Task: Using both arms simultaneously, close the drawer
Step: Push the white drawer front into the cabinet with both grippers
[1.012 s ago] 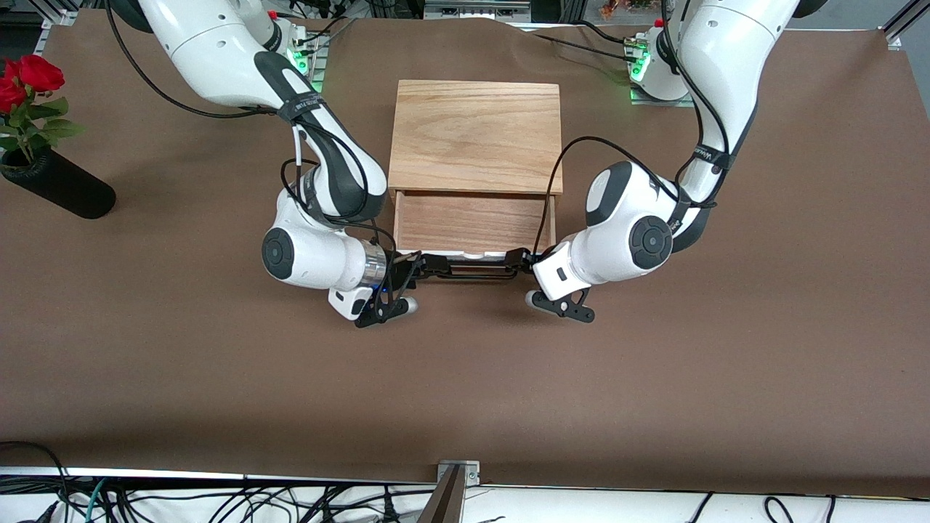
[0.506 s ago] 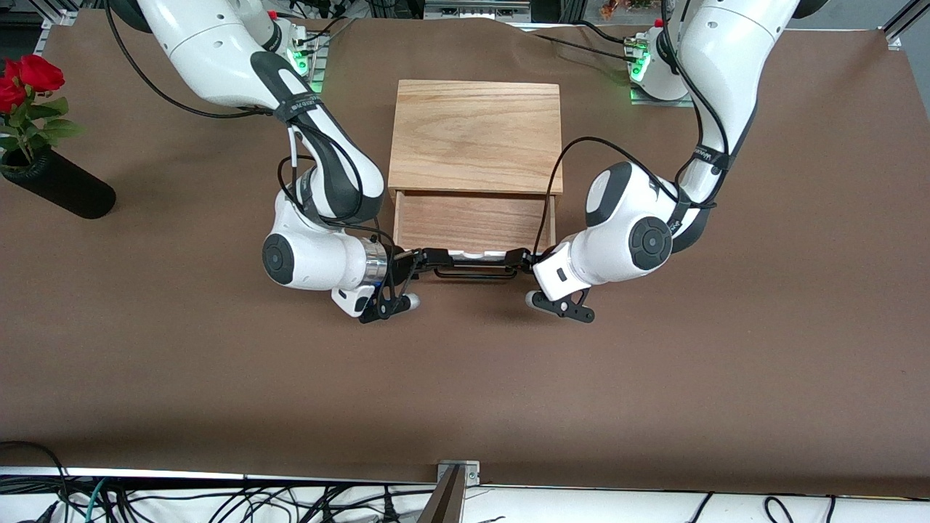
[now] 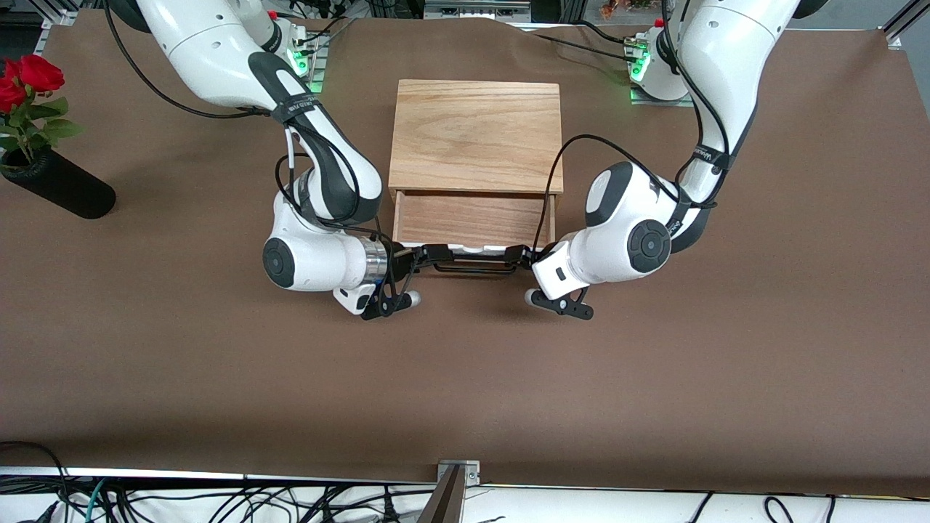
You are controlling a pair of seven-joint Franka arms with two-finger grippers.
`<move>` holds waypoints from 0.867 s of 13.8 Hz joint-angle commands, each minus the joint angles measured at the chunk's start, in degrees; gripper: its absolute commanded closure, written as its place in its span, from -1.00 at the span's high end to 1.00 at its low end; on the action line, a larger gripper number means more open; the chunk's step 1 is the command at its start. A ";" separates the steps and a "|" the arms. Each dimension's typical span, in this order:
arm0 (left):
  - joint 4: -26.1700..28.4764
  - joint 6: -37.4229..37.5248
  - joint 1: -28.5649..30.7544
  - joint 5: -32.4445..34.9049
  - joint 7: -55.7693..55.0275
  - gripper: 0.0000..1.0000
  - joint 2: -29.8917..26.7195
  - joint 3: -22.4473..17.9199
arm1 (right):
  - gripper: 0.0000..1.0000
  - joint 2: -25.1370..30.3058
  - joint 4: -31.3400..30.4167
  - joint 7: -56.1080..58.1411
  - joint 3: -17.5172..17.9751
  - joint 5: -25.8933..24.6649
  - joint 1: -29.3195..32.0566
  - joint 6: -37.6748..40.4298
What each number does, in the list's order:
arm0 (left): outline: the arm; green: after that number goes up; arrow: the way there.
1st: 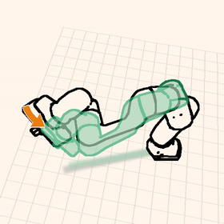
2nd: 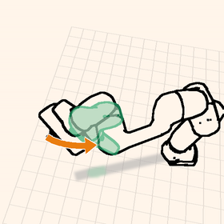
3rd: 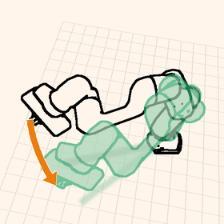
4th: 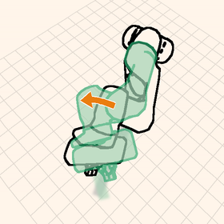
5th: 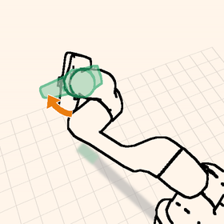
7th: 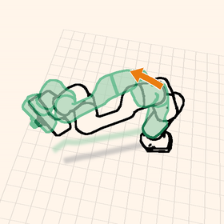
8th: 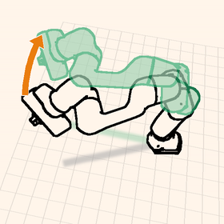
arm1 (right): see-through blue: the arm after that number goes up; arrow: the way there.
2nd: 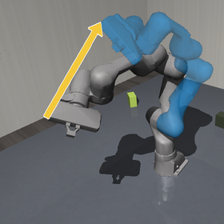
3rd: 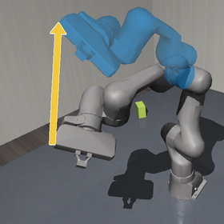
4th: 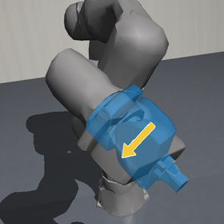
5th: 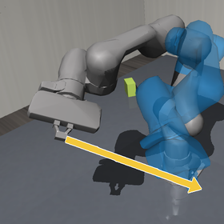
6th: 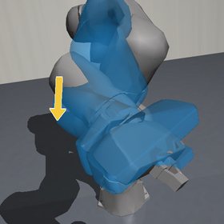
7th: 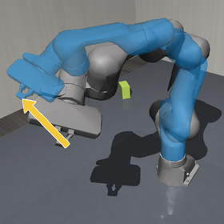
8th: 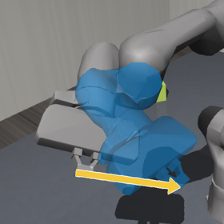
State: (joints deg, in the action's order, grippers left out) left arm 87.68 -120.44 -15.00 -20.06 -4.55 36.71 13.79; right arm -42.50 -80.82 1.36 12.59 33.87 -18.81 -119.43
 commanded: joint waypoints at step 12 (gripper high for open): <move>1.17 20.50 -0.11 -0.07 -5.03 1.00 -0.76 -0.34 | 1.00 -0.65 0.13 -0.04 0.42 1.82 -0.79 12.37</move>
State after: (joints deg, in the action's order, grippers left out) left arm 86.77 -104.94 -14.98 -20.25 -10.62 36.71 13.89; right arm -43.04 -81.07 1.36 12.73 34.82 -19.96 -109.75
